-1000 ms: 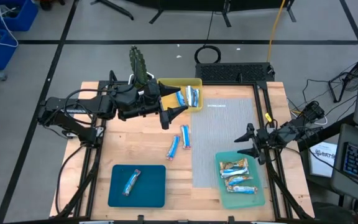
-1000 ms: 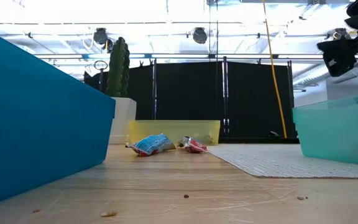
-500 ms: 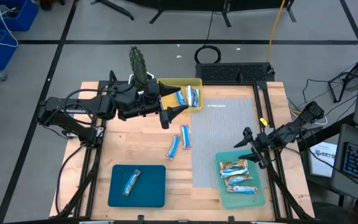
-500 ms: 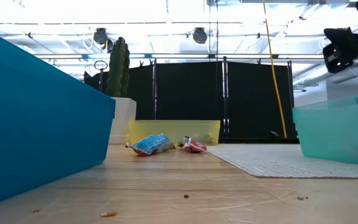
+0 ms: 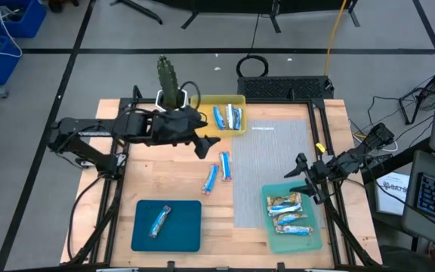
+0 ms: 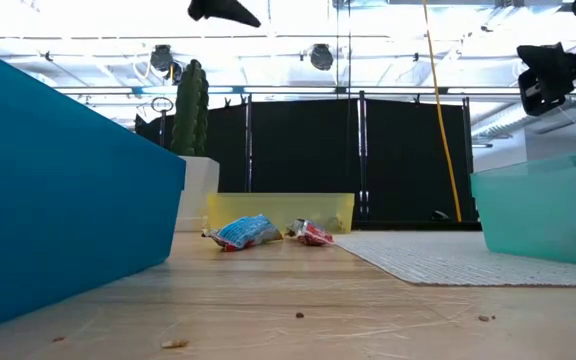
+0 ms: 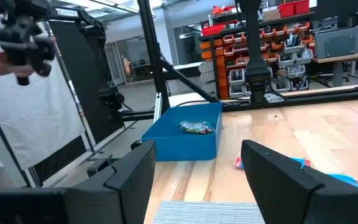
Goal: Pick and place Granola Bars by type
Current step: Put the red granola bar into the blue bin
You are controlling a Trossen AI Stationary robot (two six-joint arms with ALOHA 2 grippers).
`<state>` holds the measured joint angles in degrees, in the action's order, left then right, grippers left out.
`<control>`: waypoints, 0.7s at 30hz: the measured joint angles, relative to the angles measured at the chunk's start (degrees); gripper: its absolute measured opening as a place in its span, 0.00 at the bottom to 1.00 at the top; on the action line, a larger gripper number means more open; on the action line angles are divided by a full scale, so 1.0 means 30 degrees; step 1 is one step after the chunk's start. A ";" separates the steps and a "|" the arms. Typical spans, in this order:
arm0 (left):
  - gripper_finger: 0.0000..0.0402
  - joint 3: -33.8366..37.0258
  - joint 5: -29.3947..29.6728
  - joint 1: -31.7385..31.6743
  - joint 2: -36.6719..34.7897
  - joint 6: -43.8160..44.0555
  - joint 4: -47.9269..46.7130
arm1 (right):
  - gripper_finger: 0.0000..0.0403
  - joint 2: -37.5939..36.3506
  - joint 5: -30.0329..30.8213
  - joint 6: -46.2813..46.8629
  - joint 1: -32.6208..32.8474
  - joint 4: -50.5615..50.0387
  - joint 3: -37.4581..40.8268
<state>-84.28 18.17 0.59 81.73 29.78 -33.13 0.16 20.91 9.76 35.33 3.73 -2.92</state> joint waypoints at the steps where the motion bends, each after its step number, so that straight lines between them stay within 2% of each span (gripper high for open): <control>1: 0.97 -0.0049 -0.0011 0.0003 0.0100 0.1085 -0.0304 | 0.56 0.0003 0.0007 0.0000 0.0000 0.0254 0.0013; 4: 0.97 -0.0010 -0.0327 0.0192 0.0542 0.4058 -0.2459 | 0.57 0.0003 0.0007 0.0000 0.0000 0.0538 0.0015; 8: 0.97 -0.0003 -0.0855 0.0787 0.1582 0.5819 -0.4540 | 0.58 0.0081 0.0007 0.0000 0.0000 0.0481 0.0015; 14: 0.97 -0.0003 -0.1825 0.1473 0.3571 0.8137 -0.5312 | 0.57 0.0275 -0.0021 0.0000 0.0000 0.0535 0.0022; 21: 0.97 -0.0003 -0.2209 0.2130 0.5687 0.9139 -0.5346 | 0.57 0.0483 -0.0007 -0.0006 -0.0003 0.0524 0.0029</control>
<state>-84.29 11.55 6.98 98.79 57.20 -49.17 1.61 20.88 9.74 35.32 5.30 -2.83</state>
